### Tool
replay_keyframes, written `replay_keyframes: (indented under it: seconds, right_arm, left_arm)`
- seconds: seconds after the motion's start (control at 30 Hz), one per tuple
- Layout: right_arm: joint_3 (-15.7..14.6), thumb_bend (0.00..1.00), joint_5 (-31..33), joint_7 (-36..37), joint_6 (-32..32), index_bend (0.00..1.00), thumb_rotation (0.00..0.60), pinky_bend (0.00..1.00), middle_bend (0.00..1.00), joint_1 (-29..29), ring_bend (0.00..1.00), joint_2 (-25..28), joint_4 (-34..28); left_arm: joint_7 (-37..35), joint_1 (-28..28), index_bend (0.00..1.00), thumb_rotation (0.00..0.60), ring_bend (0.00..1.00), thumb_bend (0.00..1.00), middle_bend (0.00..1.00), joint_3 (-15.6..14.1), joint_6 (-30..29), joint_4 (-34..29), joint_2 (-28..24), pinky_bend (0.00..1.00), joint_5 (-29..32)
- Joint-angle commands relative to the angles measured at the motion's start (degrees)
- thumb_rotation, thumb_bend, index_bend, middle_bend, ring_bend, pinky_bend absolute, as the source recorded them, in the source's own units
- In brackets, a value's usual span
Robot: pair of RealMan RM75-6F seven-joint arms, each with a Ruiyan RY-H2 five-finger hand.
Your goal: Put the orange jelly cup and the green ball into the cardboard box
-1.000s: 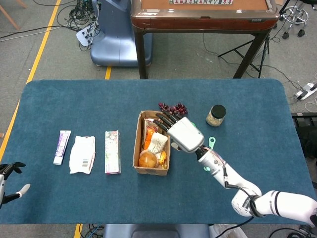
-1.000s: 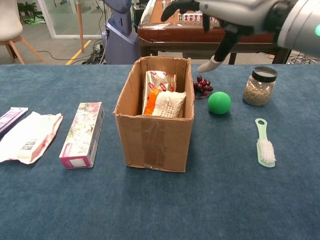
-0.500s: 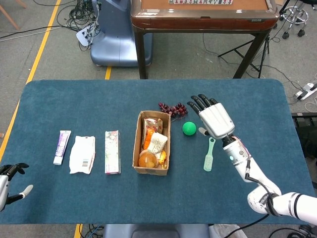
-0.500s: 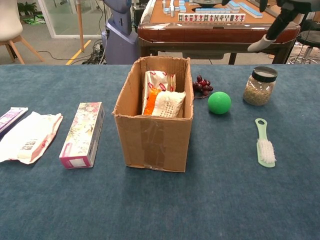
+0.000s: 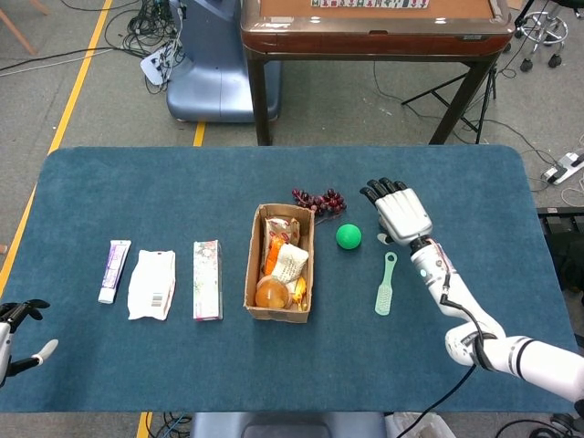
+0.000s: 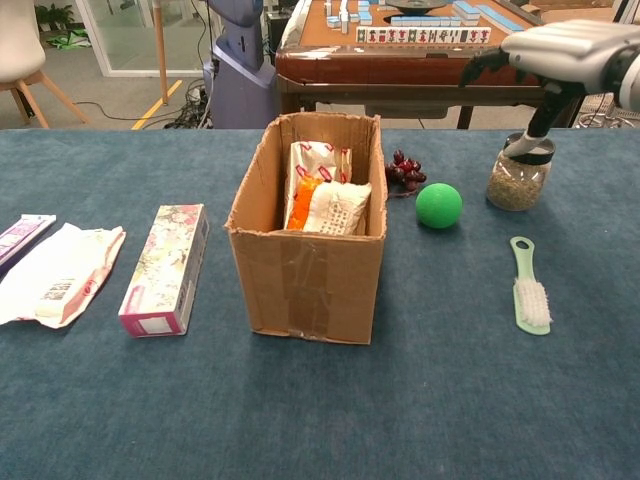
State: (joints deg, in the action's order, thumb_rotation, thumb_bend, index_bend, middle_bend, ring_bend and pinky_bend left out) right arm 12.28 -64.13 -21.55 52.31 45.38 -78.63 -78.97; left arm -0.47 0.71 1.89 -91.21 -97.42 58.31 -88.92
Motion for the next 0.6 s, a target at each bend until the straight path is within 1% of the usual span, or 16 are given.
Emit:
replay_keyframes:
  seconds: [0.03, 0.27, 0.47, 0.6]
  right_arm:
    - [-0.95, 0.0, 0.31, 0.66, -1.82, 0.23, 0.6, 0.27, 0.17, 0.91, 0.13, -2.33, 2.58]
    - [-2.1, 0.0, 0.72, 1.28, -4.35, 0.23, 0.6, 0.27, 0.17, 1.83, 0.13, -6.25, 7.72]
    - [-2.5, 0.0, 1.27, 2.55, -7.31, 0.23, 0.6, 0.27, 0.17, 3.0, 0.13, -10.17, 13.84]
    - [-2.63, 0.0, 1.27, 3.33, -9.09, 0.27, 0.6, 0.27, 0.18, 3.82, 0.13, -12.27, 16.84]
  left_arm:
    - [-0.38, -0.05, 0.36, 0.6, 0.35, 0.14, 0.47, 0.04, 0.01, -0.08, -0.18, 0.59, 0.15]
    - [-0.99, -0.22, 0.36, 0.6, 0.35, 0.14, 0.47, -0.05, -0.38, -0.17, -0.49, 0.59, -0.23]
    - [-1.23, -0.21, 0.36, 0.6, 0.35, 0.14, 0.47, -0.03, -0.26, -0.17, -0.61, 0.59, -0.1]
    - [-1.41, -0.24, 0.36, 0.6, 0.35, 0.14, 0.47, 0.01, -0.29, -0.16, -0.66, 0.59, -0.05]
